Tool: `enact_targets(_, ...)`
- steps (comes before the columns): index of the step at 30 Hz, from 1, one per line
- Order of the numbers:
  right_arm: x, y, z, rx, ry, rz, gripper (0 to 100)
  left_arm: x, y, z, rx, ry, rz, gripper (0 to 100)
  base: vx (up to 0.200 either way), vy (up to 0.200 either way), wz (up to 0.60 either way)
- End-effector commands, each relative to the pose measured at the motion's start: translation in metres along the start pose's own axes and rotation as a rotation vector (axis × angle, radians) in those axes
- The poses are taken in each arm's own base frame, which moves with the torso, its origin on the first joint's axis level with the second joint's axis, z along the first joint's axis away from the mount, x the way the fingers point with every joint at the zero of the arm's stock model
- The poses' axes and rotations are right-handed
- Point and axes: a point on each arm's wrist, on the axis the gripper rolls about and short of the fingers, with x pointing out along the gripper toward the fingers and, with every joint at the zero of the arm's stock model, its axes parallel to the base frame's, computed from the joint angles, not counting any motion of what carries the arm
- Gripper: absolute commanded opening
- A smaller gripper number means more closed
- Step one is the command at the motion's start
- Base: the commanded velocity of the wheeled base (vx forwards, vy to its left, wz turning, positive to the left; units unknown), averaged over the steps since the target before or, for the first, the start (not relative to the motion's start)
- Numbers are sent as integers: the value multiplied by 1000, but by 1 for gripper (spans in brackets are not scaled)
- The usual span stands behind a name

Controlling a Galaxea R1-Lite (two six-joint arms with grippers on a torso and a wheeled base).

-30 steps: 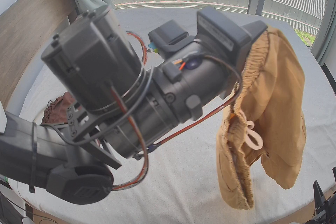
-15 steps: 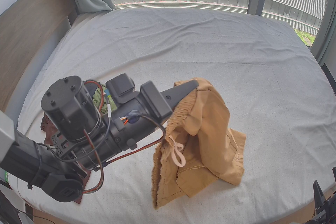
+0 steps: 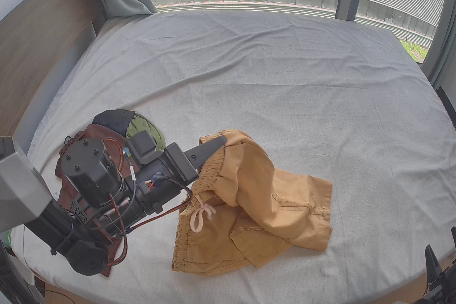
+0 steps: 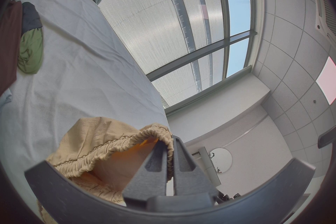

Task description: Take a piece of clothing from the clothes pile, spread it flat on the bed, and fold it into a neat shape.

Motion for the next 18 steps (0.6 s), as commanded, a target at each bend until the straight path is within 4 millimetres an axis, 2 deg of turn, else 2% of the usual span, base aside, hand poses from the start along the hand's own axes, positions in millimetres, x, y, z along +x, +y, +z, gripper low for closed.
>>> enact_targets(1,0,0,-5,-1,5,1,100,-5,10,3,-1,-7,42,0,0,0,0)
enact_targets(5,0,0,-5,-1,5,1,100,-9,17,10,19,-33,71,0,0,0,0)
enact_targets(12,0,0,-5,-1,3,1,100,-30,41,14,156,22,146,0,0,0,0)
enact_targets(18,0,0,-5,-2,3,1,100,-41,50,24,200,1,191,0,0,0,0)
